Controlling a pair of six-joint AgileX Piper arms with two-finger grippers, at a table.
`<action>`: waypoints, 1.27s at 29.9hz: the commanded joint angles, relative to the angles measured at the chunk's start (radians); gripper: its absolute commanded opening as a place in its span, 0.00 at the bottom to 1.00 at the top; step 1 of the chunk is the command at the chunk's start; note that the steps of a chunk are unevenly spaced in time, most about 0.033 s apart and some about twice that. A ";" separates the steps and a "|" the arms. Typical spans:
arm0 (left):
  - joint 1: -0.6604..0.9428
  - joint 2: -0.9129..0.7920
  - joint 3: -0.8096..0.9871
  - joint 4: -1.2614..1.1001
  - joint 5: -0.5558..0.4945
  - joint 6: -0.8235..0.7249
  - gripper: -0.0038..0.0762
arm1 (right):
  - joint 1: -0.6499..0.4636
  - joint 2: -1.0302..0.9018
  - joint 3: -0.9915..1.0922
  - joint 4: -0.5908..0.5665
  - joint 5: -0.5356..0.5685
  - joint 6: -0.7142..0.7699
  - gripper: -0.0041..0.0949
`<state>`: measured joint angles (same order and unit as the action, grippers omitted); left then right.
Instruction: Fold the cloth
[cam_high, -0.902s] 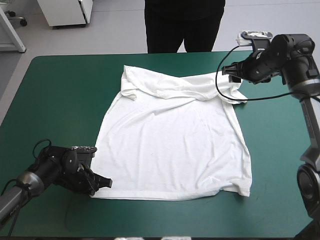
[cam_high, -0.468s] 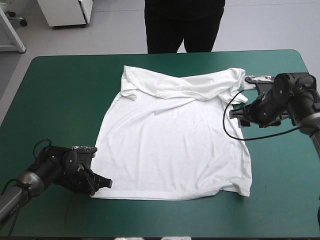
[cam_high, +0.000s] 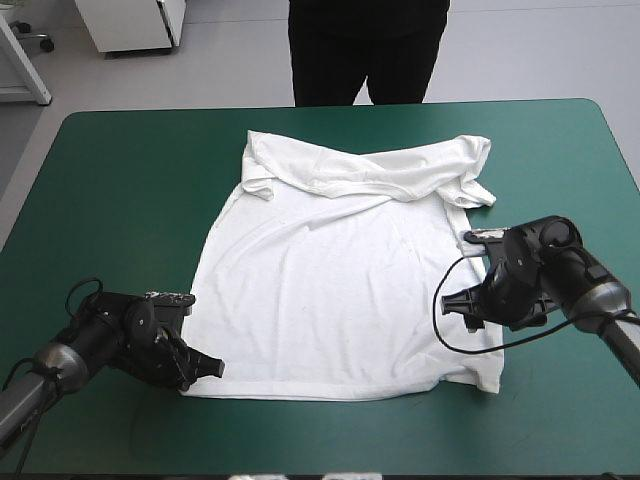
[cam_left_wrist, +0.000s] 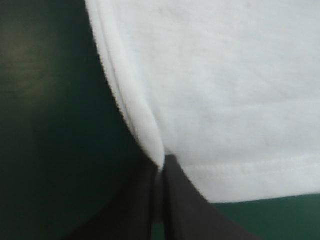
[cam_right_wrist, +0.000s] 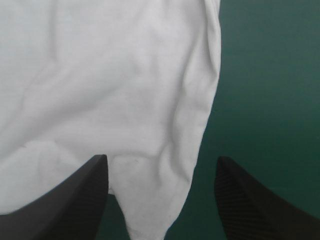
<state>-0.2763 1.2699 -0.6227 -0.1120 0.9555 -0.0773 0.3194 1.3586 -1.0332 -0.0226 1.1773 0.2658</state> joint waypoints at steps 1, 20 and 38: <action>0.000 0.028 0.018 -0.007 -0.080 0.014 0.04 | 0.010 -0.052 0.045 -0.023 -0.038 0.050 0.62; 0.000 0.028 0.018 -0.021 -0.085 0.030 0.04 | 0.010 -0.103 0.329 0.040 -0.237 0.112 0.59; 0.000 0.012 -0.043 -0.027 -0.043 0.044 0.04 | 0.010 -0.115 0.351 0.162 -0.239 0.042 0.02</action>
<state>-0.2745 1.2758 -0.6411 -0.1157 0.9674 -0.0392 0.3271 1.2583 -0.6517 0.1230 0.8940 0.3430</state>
